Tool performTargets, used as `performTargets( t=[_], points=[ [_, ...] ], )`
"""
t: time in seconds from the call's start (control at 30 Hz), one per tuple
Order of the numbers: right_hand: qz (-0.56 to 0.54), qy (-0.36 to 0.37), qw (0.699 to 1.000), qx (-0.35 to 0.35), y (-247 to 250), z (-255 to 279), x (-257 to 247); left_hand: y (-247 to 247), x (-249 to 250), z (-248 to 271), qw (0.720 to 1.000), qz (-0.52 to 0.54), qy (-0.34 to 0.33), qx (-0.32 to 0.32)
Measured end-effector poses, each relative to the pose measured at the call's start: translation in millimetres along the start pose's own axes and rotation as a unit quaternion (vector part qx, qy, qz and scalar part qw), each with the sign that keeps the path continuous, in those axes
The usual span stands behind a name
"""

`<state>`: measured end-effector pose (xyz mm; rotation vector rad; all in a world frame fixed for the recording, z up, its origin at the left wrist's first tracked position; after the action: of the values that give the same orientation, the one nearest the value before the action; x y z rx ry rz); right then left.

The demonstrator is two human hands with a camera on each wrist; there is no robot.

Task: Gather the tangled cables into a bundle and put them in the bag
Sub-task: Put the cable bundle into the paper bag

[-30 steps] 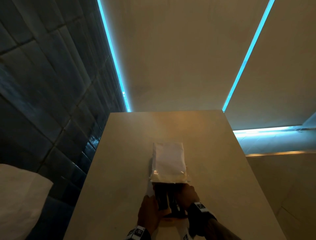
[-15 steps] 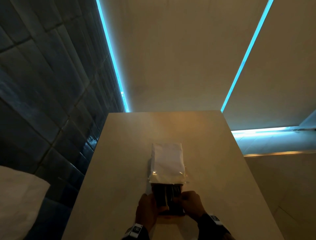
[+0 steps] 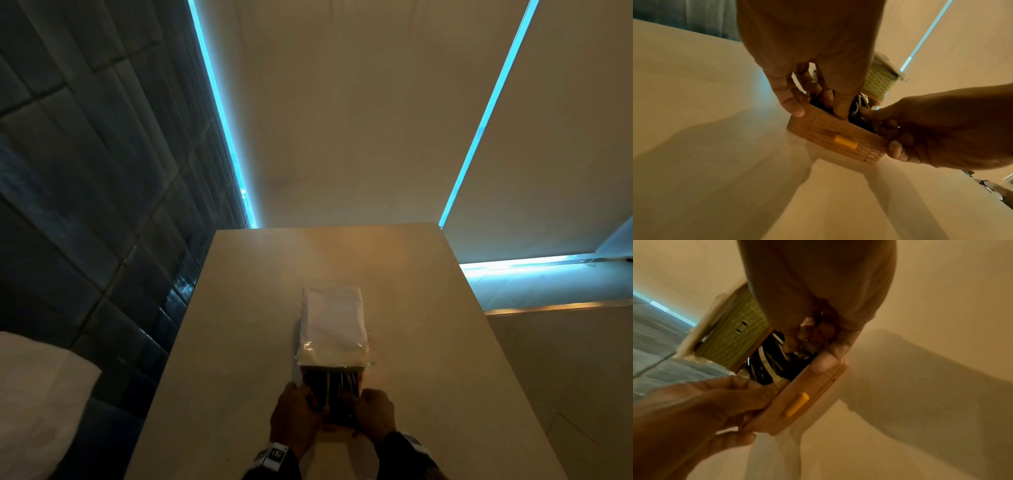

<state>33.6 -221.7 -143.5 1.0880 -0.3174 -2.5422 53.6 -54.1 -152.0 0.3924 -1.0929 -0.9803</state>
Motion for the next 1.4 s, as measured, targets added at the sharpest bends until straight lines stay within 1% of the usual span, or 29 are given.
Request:
performTargets(
  t=[0.1, 0.2, 0.27, 0.33, 0.47, 0.57, 0.67, 0.73, 0.8, 0.9, 0.97, 1.07, 1.13, 1.23, 1.3, 1.37, 1.4],
  points=[
    [-0.019, 0.032, 0.999, -0.017, -2, 4, 1, 3, 1, -2, 1.000, -0.003, -0.001, 0.018],
    [-0.031, 0.040, 0.999, 0.018, 7, 4, -1, 2, 2, -5, 0.999, 0.028, 0.000, 0.027],
    [-0.032, 0.046, 0.998, 0.030, 12, 3, -6, 3, 2, -9, 0.998, 0.053, -0.005, 0.033],
    [-0.009, 0.065, 0.998, 0.019, 13, 4, -7, 2, -2, -11, 0.998, 0.059, -0.014, 0.036],
    [0.063, 0.132, 0.989, -0.005, 15, 6, -4, 2, -8, -9, 0.994, 0.092, -0.043, 0.032],
    [0.127, 0.134, 0.983, -0.009, 13, -1, -6, 3, -6, -9, 0.996, 0.079, -0.028, 0.015],
    [0.186, 0.097, 0.978, 0.002, 11, -10, -7, 3, -3, -13, 0.998, 0.065, -0.013, 0.006],
    [0.203, 0.090, 0.975, 0.007, 10, -13, -7, 3, -3, -14, 0.998, 0.058, -0.016, 0.001],
    [0.221, 0.100, 0.970, 0.006, 10, -10, -8, 4, -3, -10, 0.999, 0.032, -0.032, -0.001],
    [0.194, 0.148, 0.970, -0.017, 13, -4, -8, 2, -7, -5, 0.998, 0.015, -0.066, -0.017],
    [0.222, 0.166, 0.960, -0.034, 14, -3, -8, 0, -6, -3, 0.997, 0.011, -0.068, -0.031],
    [0.311, 0.185, 0.928, -0.088, 10, -3, -10, -1, -1, -3, 0.998, -0.006, -0.062, -0.029],
    [0.343, 0.189, 0.913, -0.117, 9, 2, -11, -1, 1, -2, 0.997, -0.010, -0.069, -0.024],
    [0.375, 0.183, 0.901, -0.117, 14, 8, -3, 0, 1, -2, 0.997, -0.015, -0.080, -0.020],
    [0.337, 0.204, 0.914, -0.101, 14, 11, 0, 1, 0, 0, 0.997, -0.015, -0.079, -0.015],
    [0.257, 0.250, 0.930, -0.077, 14, 18, -5, 0, -4, 0, 0.996, -0.002, -0.083, -0.015],
    [0.224, 0.255, 0.939, -0.060, 15, 19, -7, 1, -5, 1, 0.996, 0.001, -0.087, -0.010]
  ],
)
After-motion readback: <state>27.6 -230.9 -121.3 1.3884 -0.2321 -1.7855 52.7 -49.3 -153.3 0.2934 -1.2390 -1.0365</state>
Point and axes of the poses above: each hand's wrist, its own z-axis away from the middle knuckle, its own y-axis out of the back of the hand, x = y × z, the point moved 3 cm from there along -z, towards the middle knuckle, and after that the axes turned 12 degrees about -x, right-handed, at the moved point
